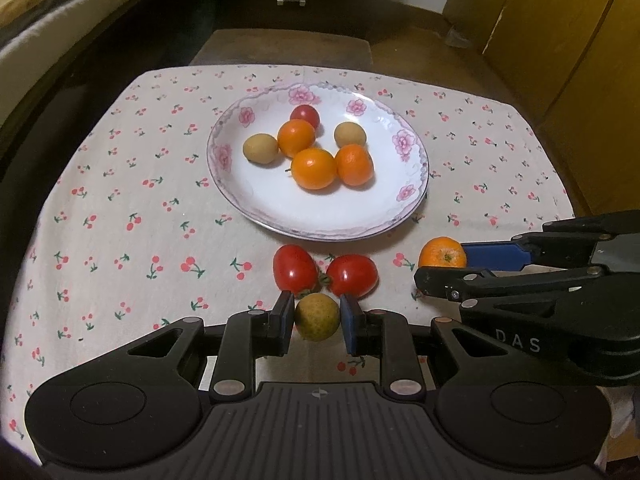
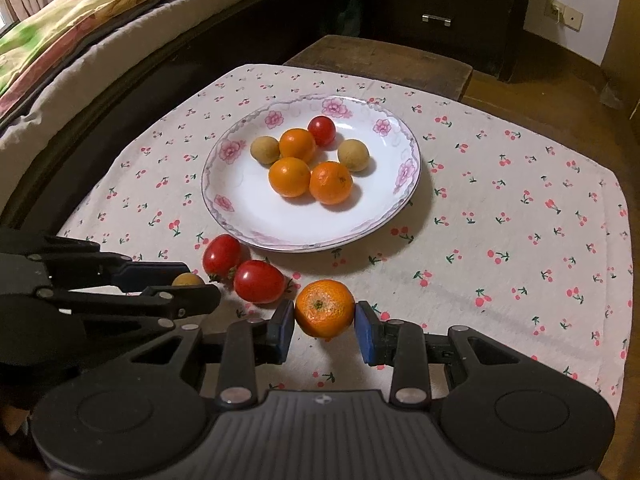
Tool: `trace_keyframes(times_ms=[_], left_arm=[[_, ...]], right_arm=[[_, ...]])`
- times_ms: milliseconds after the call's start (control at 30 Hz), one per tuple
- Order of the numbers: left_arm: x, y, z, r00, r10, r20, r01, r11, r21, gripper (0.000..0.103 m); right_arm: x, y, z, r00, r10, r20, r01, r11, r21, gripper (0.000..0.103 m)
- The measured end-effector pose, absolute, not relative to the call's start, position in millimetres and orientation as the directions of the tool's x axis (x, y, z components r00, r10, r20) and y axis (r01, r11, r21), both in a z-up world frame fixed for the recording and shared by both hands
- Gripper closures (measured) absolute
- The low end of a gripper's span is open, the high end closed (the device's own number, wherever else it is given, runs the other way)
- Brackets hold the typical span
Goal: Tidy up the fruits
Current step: 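Carry the mandarin and tan fruit toward the white plate with both tools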
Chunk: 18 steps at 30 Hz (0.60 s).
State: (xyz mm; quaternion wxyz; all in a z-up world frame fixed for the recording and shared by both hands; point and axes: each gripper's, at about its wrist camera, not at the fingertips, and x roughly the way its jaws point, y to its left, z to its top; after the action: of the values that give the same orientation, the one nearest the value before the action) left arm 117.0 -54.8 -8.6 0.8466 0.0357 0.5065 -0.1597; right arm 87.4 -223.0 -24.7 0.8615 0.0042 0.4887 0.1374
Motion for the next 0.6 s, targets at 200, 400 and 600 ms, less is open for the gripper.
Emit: trace_keyframes(times_ms=[200,400,600], left_arm=[[121,-55,-6,0.442,-0.235,-0.866,0.303,0.947,-0.102,0.071],[126,-56,0,0.456,-0.240,-0.857,0.297,0.949,-0.108,0.071],[132,-60,4,0.470,-0.235,-0.850,0.299,0.949,-0.097,0.071]], right_arm=[[90,-225,-22,0.493,0.237,-0.837,-0.224,0.964,0.141,0.069],[92,-224,-19,0.501,0.237,-0.832,-0.225,0.964,0.140,0.069],[96,-224,-14,0.513,0.235,-0.826,-0.222,0.965,0.137,0.069]])
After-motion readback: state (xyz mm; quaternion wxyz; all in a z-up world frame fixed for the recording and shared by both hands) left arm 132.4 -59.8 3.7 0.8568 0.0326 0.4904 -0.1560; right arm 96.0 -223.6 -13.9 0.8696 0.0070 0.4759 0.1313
